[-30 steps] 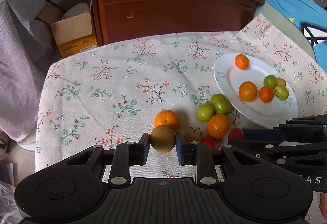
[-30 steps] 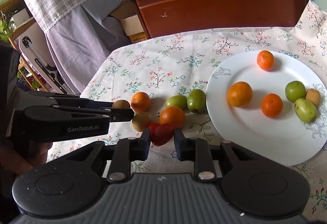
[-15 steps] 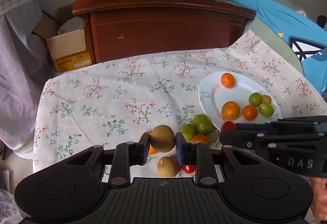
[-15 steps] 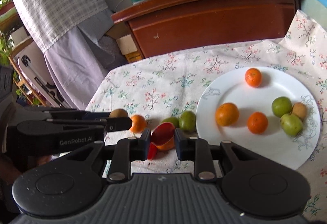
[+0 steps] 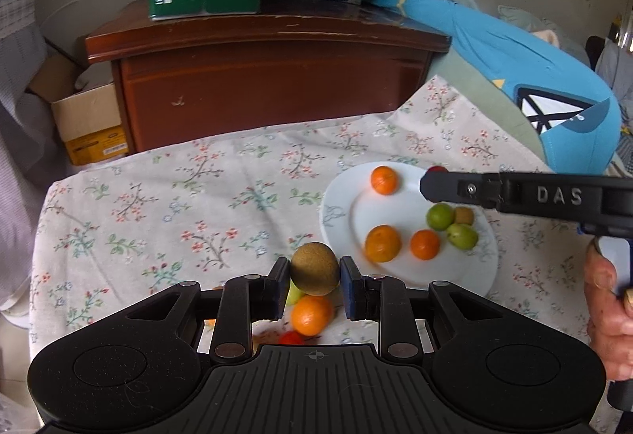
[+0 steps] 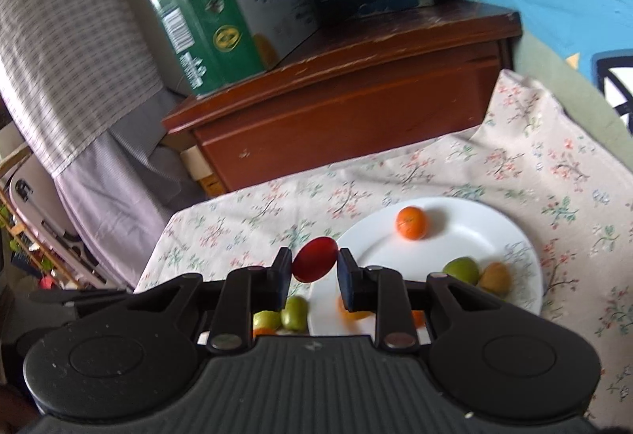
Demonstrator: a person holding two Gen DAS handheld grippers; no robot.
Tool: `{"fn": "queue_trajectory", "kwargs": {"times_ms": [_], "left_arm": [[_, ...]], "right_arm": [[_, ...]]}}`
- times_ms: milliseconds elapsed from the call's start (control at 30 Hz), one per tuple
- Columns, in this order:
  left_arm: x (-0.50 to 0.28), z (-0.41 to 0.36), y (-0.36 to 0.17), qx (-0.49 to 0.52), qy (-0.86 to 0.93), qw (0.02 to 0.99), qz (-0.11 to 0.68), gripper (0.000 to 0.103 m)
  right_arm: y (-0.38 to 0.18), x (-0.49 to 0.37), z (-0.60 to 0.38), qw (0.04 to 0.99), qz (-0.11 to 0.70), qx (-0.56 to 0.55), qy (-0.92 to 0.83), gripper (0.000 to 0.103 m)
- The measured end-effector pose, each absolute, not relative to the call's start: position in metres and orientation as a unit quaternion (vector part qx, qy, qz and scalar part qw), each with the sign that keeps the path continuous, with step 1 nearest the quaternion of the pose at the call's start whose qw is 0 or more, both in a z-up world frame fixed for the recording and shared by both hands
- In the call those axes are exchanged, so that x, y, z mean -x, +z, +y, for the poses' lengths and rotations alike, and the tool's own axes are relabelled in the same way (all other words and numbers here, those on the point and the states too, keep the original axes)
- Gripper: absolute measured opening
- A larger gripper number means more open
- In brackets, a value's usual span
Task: Organize fruits
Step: 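Carry the brown fruit with the left tool while the right tool carries the tomato to the plate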
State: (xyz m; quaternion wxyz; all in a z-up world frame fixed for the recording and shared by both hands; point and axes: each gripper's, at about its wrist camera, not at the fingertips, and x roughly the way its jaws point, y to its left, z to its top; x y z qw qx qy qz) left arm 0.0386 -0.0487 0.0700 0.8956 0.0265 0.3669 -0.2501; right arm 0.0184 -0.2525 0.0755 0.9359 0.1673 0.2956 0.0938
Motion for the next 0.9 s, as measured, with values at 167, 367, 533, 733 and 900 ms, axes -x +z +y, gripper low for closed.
{"fn": "queue_trajectory", "kwargs": {"times_ms": [167, 367, 533, 733, 900], "left_arm": [[-0.038, -0.065, 0.072, -0.013, -0.273, 0.891, 0.363, 0.024], [-0.038, -0.086, 0.063, -0.020, -0.292, 0.883, 0.368, 0.024], [-0.038, -0.100, 0.054, -0.026, -0.305, 0.876, 0.373, 0.024], [-0.039, -0.108, 0.043, -0.030, -0.313, 0.868, 0.383, 0.024], [-0.043, -0.113, 0.036, -0.025, -0.315, 0.864, 0.392, 0.024]], "right_arm": [[0.083, -0.019, -0.276, 0.940, 0.279, -0.189, 0.060, 0.025], [0.079, -0.022, -0.294, 0.931, 0.286, -0.224, 0.029, 0.025], [0.064, -0.027, -0.298, 0.916, 0.313, -0.250, 0.019, 0.025], [0.051, -0.031, -0.301, 0.901, 0.337, -0.274, 0.009, 0.025], [0.042, -0.033, -0.301, 0.895, 0.349, -0.278, -0.002, 0.025]]}}
